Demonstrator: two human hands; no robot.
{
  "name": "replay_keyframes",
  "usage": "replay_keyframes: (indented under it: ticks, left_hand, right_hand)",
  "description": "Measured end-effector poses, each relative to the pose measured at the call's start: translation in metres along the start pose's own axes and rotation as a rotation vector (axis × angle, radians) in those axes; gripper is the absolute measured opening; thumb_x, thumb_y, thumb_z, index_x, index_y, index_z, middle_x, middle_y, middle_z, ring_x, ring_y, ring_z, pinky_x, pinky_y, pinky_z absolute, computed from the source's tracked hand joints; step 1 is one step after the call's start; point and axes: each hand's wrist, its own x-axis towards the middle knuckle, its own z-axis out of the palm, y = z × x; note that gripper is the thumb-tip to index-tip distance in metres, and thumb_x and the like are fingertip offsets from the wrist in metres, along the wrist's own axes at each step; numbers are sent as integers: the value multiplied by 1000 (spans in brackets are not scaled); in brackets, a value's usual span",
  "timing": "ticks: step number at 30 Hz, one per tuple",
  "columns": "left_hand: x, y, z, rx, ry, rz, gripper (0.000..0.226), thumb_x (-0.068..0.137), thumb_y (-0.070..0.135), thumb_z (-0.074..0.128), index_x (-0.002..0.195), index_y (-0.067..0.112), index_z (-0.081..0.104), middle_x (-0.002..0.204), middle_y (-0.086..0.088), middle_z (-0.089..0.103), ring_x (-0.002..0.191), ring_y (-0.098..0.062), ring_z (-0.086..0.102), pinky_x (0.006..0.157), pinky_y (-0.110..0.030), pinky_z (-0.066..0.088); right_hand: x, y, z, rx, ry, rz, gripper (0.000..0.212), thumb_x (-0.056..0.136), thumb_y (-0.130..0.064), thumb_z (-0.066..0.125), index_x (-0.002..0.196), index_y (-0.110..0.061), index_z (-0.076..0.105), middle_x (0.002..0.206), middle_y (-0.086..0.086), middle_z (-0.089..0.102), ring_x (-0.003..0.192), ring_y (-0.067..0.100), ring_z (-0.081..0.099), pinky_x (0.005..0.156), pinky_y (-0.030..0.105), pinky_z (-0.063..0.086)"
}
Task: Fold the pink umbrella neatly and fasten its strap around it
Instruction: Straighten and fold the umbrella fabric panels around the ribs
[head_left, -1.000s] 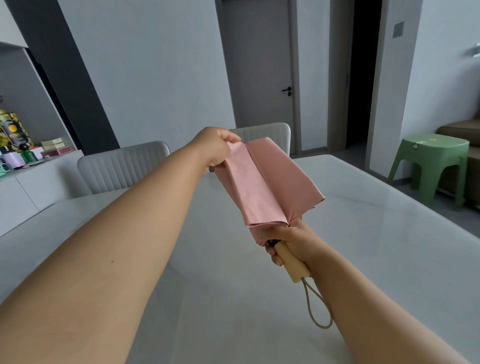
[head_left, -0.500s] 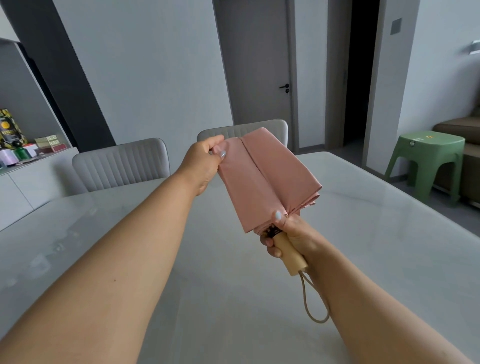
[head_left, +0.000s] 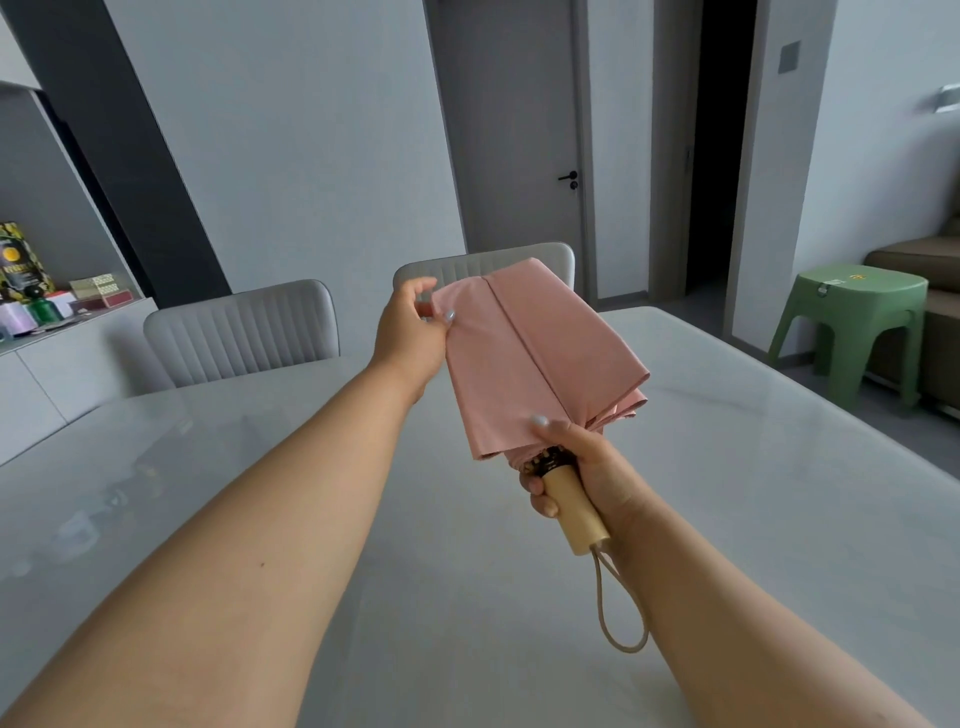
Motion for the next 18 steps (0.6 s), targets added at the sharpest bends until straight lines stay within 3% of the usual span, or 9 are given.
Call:
replay_keyframes:
  ticks: [2,5,8,10,11,15,18]
  left_hand:
    - [1,0,3,66,11,-77,45,95,13,58,138,18,46,124,-6,60,111,-26,60,95,-38,52]
    - [2,18,6,222,130,-249,51,93,8,48,143,15,40,144,-11,43,126,-32,49,100,-38,45]
    - [-10,47,13,409,223,-2,49,91,9,46,140,12,44,142,-12,43,131,-33,39,103,-40,39]
    - [-20,57,26,535,163,175,43,95,15,46,138,9,49,139,-12,51,131,-34,41,105,-38,35]
    - [-22,54,35,561,105,177,41,98,20,44,138,9,49,139,-12,52,131,-34,42,106,-38,34]
    - [-26,27,59,379,-99,-88,56,100,37,34,152,15,29,156,-11,32,136,-38,36,111,-46,34]
    - [-29,11,62,87,-105,-184,66,96,43,34,156,27,12,155,-10,31,129,-38,44,102,-43,41]
  right_hand:
    - [0,1,1,-59,36,-8,29,72,-20,67,92,-2,56,67,13,58,47,20,48,37,23,40]
    - [0,0,2,-137,94,-12,28,74,-18,69,93,-2,57,67,12,60,49,22,49,39,25,42]
    - [-1,-1,2,-201,144,-3,18,84,-12,67,95,0,58,68,13,61,48,21,51,41,26,44]
    - [-1,-1,3,-210,158,-7,17,85,-11,65,94,1,58,67,13,61,48,21,51,41,26,44]
    - [-1,-1,3,-211,158,-11,16,85,-11,65,94,1,59,66,12,61,47,21,51,41,26,44]
    - [-4,-3,8,-238,151,-24,14,85,-10,65,90,2,61,64,11,61,47,20,51,41,26,44]
    - [-6,-4,10,-270,142,-12,11,86,-9,64,84,1,60,66,12,62,47,19,52,42,27,45]
